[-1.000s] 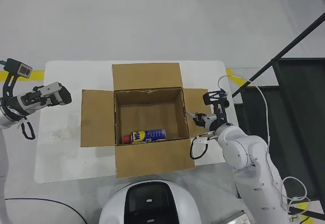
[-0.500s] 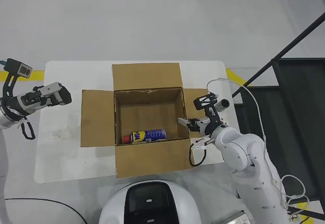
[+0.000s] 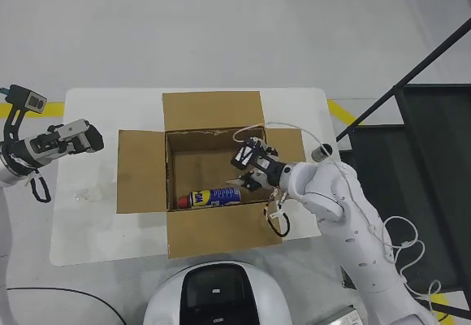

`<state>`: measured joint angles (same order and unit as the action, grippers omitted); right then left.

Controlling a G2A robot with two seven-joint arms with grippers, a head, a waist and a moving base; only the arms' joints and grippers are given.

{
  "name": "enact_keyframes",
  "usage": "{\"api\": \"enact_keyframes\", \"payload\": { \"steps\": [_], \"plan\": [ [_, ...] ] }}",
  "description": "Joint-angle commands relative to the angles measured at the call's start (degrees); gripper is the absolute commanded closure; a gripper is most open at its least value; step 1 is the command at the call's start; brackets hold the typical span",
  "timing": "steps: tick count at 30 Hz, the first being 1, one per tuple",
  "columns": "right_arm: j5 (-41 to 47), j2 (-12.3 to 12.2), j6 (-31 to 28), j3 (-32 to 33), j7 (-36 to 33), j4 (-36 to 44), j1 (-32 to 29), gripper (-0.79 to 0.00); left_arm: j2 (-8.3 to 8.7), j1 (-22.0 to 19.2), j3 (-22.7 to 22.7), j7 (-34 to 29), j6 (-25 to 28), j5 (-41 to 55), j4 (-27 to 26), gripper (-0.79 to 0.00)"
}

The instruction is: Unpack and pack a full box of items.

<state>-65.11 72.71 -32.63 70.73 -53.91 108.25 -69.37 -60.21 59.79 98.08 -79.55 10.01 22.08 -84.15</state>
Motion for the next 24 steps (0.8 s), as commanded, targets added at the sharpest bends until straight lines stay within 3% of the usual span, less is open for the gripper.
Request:
{"api": "enact_keyframes", "payload": {
  "steps": [1, 6, 20, 24],
  "plan": [
    [1.77, 0.28, -1.72, -2.73, -1.80, -4.25, 4.35, -0.785, 0.00, 0.00, 0.00, 0.00, 0.00, 0.00, 0.00, -0.785],
    [8.45, 0.91, -4.79, -6.20, -1.56, -12.40, 11.26, -0.785, 0.00, 0.00, 0.00, 0.00, 0.00, 0.00, 0.00, -0.785],
    [7.82, 0.87, -4.93, -6.42, -1.85, -12.42, 11.19, -0.785, 0.00, 0.00, 0.00, 0.00, 0.00, 0.00, 0.00, -0.785],
    [3.02, 0.95, -7.13, -10.28, -3.62, -14.22, 13.14, -0.785, 0.00, 0.00, 0.00, 0.00, 0.00, 0.00, 0.00, -0.785]
  ]
}}
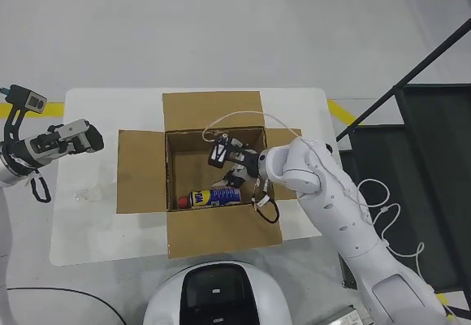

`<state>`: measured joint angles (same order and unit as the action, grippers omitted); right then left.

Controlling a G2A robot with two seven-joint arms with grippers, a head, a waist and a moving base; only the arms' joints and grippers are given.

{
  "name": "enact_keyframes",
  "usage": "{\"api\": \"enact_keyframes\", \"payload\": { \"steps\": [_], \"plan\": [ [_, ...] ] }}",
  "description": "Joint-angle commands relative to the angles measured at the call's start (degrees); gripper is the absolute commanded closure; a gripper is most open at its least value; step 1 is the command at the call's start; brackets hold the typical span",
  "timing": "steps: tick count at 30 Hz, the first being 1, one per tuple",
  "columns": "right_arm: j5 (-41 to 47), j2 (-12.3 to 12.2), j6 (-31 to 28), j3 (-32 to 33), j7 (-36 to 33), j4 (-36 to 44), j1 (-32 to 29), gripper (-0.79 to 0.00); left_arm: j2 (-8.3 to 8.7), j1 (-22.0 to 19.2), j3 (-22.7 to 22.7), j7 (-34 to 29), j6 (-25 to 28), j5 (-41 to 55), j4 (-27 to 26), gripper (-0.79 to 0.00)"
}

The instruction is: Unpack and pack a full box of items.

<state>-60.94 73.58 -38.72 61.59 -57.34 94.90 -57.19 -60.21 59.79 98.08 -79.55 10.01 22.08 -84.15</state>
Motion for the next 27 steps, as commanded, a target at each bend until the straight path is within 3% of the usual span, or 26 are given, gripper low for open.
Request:
{"api": "enact_keyframes", "payload": {
  "steps": [1, 6, 14, 27],
  "plan": [
    [-2.06, 0.14, -1.98, -1.98, -0.05, -1.87, 2.15, -0.785, 0.00, 0.00, 0.00, 0.00, 0.00, 0.00, 0.00, -0.785],
    [-4.05, 1.27, -2.86, -7.46, 0.27, -11.19, 8.35, -0.785, 0.00, 0.00, 0.00, 0.00, 0.00, 0.00, 0.00, -0.785],
    [-0.17, 4.08, -6.22, -16.34, 0.15, -24.58, 16.58, -0.785, 0.00, 0.00, 0.00, 0.00, 0.00, 0.00, 0.00, -0.785],
    [5.27, 6.77, -6.77, -26.19, -1.45, -33.88, 22.64, -0.785, 0.00, 0.00, 0.00, 0.00, 0.00, 0.00, 0.00, -0.785]
  ]
}}
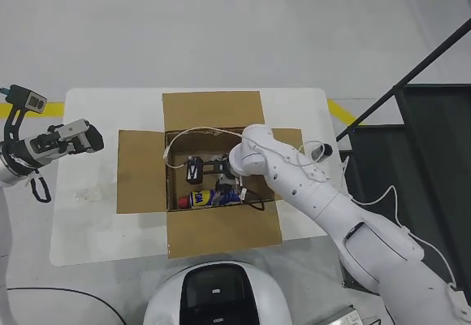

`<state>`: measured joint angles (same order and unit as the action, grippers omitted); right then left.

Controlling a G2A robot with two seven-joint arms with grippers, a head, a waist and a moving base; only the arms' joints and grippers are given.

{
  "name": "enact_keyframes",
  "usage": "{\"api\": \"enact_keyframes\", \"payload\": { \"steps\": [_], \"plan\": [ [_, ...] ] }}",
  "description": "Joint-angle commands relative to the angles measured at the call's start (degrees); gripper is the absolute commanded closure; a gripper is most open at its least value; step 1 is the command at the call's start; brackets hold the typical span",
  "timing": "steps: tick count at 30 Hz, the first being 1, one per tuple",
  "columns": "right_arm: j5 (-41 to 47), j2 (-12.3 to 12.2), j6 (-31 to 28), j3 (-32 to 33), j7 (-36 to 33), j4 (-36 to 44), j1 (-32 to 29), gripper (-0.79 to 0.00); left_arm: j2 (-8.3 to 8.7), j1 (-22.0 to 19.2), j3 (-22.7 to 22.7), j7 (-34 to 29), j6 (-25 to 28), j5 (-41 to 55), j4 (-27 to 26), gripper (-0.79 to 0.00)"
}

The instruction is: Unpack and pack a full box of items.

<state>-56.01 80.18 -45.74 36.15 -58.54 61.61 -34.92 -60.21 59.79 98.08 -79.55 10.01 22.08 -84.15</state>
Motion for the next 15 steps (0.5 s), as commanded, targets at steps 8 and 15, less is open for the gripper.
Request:
{"api": "enact_keyframes", "payload": {
  "steps": [8, 15],
  "plan": [
    [2.29, 2.26, 2.27, -4.68, -1.14, -5.97, 2.42, -0.785, 0.00, 0.00, 0.00, 0.00, 0.00, 0.00, 0.00, -0.785],
    [1.34, 4.57, 4.76, -7.78, 0.47, -11.55, 3.80, -0.785, 0.00, 0.00, 0.00, 0.00, 0.00, 0.00, 0.00, -0.785]
  ]
}}
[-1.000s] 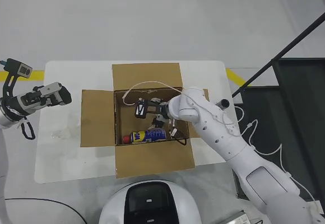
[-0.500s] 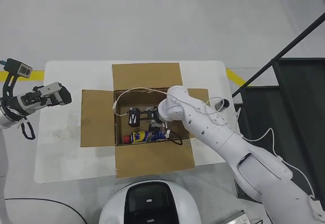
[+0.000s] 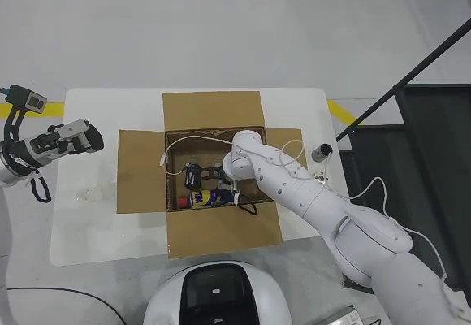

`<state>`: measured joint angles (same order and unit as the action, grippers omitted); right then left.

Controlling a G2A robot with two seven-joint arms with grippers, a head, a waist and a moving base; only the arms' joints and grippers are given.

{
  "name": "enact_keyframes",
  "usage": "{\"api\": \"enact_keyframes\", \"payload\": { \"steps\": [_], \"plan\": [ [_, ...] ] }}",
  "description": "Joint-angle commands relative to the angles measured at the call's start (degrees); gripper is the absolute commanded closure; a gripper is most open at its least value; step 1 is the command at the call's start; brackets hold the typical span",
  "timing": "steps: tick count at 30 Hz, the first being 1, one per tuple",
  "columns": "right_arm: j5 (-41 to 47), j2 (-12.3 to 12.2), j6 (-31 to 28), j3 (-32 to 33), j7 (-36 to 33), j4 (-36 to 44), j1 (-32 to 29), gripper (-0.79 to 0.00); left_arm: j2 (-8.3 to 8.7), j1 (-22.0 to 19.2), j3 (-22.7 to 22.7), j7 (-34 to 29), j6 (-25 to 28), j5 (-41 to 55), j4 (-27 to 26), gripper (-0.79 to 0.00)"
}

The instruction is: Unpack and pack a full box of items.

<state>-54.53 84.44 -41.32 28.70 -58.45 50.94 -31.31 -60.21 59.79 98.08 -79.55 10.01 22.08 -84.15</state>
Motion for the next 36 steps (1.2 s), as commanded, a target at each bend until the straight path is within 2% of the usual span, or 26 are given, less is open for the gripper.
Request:
{"api": "enact_keyframes", "payload": {
  "steps": [1, 9, 10, 11, 12, 13, 20, 25, 31, 36],
  "plan": [
    [-0.17, 0.62, 0.55, -0.60, 0.94, -1.72, 0.41, -0.785, 0.00, 0.00, 0.00, 0.00, 0.00, 0.00, 0.00, -0.785],
    [-1.76, 2.99, 2.33, -2.83, 3.20, -7.03, 1.97, -0.785, 0.00, 0.00, 0.00, 0.00, 0.00, 0.00, 0.00, -0.785],
    [-1.84, 3.23, 2.34, -3.02, 3.36, -7.65, 2.12, -0.671, 0.00, 0.00, 0.00, 0.00, 0.00, 0.00, 0.00, -0.785],
    [-1.93, 3.48, 2.44, -3.19, 3.42, -8.18, 2.28, -0.320, 0.00, 0.00, 0.00, 0.00, 0.00, 0.00, 0.00, -0.785],
    [-1.93, 3.71, 2.42, -3.33, 3.60, -8.64, 2.42, -0.083, 0.00, 0.00, 0.00, 0.00, 0.00, 0.00, 0.00, -0.785],
    [-1.91, 3.92, 2.42, -3.41, 3.84, -9.13, 2.57, 0.000, 0.00, 0.00, 0.00, 0.00, 0.00, 0.00, 0.00, -0.785],
    [-2.41, 4.85, 2.44, -3.65, 4.71, -10.97, 3.50, 0.000, 0.00, 0.00, 0.00, 0.00, 0.00, 0.00, 0.00, -0.785],
    [-2.71, 4.26, 2.77, -2.38, 5.24, -10.06, 3.87, 0.000, 0.00, 0.00, 0.00, 0.00, 0.00, 0.00, 0.00, -0.785],
    [-3.63, 1.85, 3.79, 0.91, 5.40, -5.78, 3.00, 0.000, 0.00, 0.00, 0.00, 0.00, 0.00, 0.00, 0.00, -0.785],
    [-5.35, -1.79, 3.84, 5.97, 6.53, 2.17, 0.06, 0.000, 0.00, 0.00, 0.00, 0.00, 0.00, 0.00, 0.00, -0.785]
  ]
}}
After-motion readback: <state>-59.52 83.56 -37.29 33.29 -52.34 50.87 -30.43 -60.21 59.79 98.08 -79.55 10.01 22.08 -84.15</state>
